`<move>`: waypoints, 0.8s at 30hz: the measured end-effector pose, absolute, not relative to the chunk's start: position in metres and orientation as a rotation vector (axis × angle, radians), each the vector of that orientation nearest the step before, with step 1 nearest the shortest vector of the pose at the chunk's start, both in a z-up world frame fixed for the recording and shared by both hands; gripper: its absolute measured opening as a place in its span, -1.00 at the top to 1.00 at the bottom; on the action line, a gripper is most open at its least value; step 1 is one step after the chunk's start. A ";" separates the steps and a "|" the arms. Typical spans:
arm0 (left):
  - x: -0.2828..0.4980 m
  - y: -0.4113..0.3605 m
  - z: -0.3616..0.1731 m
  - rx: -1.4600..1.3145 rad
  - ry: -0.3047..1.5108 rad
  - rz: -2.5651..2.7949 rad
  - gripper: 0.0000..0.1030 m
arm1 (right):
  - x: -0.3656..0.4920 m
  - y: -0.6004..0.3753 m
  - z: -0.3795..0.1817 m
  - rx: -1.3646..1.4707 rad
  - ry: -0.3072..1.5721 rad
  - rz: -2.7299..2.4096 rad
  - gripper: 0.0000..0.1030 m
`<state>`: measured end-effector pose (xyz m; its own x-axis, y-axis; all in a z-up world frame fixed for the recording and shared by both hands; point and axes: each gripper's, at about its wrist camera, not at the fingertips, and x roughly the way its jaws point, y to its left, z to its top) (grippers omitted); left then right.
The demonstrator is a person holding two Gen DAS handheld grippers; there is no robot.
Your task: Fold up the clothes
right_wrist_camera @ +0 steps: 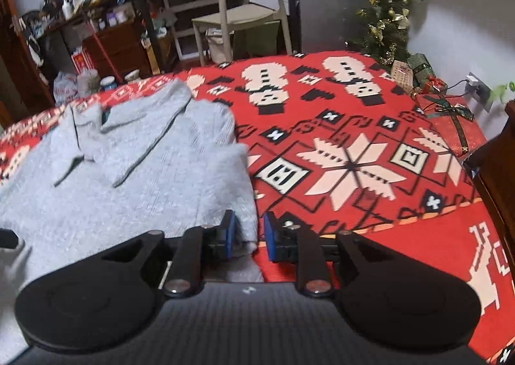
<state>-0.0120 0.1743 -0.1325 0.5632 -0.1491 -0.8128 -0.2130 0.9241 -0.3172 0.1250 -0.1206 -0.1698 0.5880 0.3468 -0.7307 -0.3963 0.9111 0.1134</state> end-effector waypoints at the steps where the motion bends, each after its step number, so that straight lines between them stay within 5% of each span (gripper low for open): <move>1: -0.013 0.175 -0.132 -0.409 0.979 0.039 0.74 | 0.125 -0.119 -0.169 -0.069 0.837 0.432 0.56; 4: -0.014 0.176 -0.134 -0.413 0.981 0.040 0.74 | 0.126 -0.115 -0.169 -0.078 0.839 0.434 0.56; 7: -0.013 0.177 -0.137 -0.416 0.989 0.039 0.74 | 0.124 -0.114 -0.167 -0.100 0.829 0.445 0.87; 24: -0.015 0.181 -0.143 -0.397 1.007 0.052 0.74 | 0.164 -0.163 -0.147 -0.202 0.745 0.224 0.91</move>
